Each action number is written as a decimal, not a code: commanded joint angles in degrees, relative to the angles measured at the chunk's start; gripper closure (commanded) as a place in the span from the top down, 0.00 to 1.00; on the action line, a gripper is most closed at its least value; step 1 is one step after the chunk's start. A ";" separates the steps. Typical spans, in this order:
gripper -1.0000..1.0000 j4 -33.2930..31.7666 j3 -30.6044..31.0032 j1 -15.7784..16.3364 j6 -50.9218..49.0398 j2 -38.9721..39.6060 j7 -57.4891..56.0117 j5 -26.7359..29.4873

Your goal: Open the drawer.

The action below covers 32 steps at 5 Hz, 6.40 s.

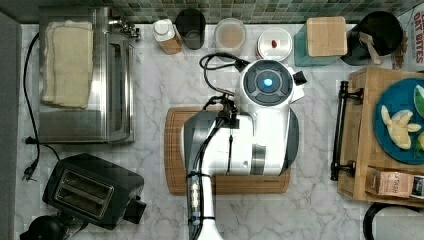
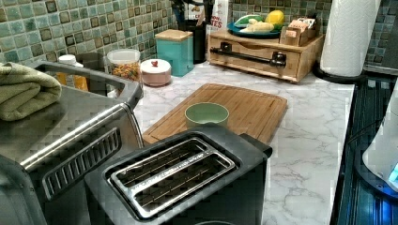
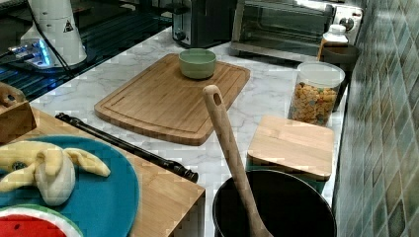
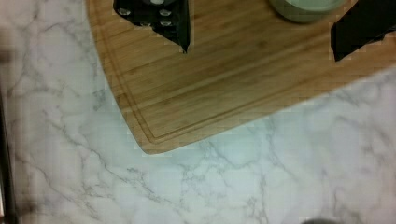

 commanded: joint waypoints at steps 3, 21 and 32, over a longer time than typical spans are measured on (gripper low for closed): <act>1.00 -1.78 -8.31 -8.17 10.07 1.65 -12.95 -5.88; 1.00 -11.52 -13.95 -17.43 43.70 20.29 -24.16 -11.75; 1.00 -22.05 0.37 0.18 36.68 8.05 -4.92 2.72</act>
